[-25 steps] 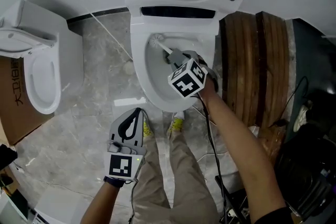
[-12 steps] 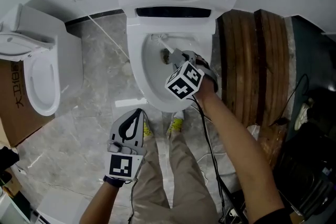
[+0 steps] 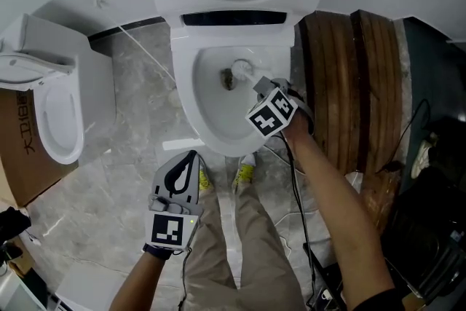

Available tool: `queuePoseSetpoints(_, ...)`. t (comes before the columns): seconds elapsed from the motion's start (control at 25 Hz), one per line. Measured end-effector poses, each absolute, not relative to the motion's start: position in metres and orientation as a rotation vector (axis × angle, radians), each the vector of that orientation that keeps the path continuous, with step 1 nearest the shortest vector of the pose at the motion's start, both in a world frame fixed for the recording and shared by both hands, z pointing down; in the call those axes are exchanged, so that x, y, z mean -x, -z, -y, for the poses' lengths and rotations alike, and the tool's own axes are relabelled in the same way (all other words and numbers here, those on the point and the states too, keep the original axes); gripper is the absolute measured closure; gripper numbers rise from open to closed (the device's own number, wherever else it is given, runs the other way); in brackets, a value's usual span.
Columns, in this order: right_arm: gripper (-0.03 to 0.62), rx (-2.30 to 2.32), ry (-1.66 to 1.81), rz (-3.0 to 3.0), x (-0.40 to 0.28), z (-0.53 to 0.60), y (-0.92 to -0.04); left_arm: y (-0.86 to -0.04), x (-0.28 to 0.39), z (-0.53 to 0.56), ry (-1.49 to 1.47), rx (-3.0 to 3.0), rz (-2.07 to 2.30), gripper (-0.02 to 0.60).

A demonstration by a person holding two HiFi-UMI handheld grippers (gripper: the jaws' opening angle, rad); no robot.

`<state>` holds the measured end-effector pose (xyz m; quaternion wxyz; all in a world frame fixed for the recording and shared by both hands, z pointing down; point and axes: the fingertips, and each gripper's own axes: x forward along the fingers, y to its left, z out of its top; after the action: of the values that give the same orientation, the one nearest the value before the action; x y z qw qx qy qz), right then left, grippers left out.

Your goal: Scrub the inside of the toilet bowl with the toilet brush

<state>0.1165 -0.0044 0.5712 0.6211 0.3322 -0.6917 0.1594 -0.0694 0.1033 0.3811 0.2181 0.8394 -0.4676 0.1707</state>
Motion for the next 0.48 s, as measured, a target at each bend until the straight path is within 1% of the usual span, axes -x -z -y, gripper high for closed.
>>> queuePoseSetpoints(0.2,0.445,-0.758,-0.198,1.657,-0.104,0.012,-0.552,-0.384,0.06,-0.105,-0.474,-2.331,1.286,0.571)
queuePoseSetpoints(0.48,0.445,-0.772,-0.069,1.669,-0.104,0.02,-0.534,-0.377,0.058,-0.102,-0.453,-2.326,1.296,0.571)
